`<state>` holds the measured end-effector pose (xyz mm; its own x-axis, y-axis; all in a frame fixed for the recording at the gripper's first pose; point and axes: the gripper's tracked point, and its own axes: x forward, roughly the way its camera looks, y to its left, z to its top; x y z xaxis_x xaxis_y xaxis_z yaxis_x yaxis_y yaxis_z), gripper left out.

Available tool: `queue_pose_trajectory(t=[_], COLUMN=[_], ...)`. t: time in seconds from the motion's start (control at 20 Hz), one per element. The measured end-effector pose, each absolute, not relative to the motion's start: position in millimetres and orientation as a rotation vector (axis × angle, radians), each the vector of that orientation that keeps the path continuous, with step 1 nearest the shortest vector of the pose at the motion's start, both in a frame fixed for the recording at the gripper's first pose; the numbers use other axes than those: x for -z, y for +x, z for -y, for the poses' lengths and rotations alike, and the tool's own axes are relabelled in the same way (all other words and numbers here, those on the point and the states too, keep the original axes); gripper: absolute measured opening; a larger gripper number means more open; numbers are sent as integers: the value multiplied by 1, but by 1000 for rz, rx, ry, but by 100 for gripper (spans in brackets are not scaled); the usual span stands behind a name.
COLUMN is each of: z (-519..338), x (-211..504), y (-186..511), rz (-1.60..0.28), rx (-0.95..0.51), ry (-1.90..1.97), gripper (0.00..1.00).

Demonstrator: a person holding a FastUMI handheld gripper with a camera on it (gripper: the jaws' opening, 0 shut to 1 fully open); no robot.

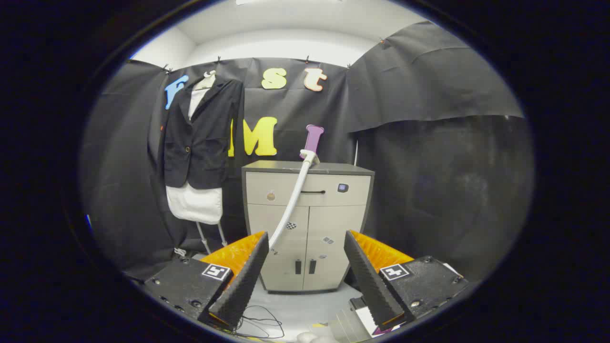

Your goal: Iron the clothes twice with a garment steamer, once on the left side and once on the right side.

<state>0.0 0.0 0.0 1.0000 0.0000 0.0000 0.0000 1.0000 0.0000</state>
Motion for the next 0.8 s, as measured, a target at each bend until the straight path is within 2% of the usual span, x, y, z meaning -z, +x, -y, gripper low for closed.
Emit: queue_pose_trajectory(t=[0.8], z=[-6], x=[-16], y=[27], rz=[-6], rx=[4], ry=[34], gripper=[99])
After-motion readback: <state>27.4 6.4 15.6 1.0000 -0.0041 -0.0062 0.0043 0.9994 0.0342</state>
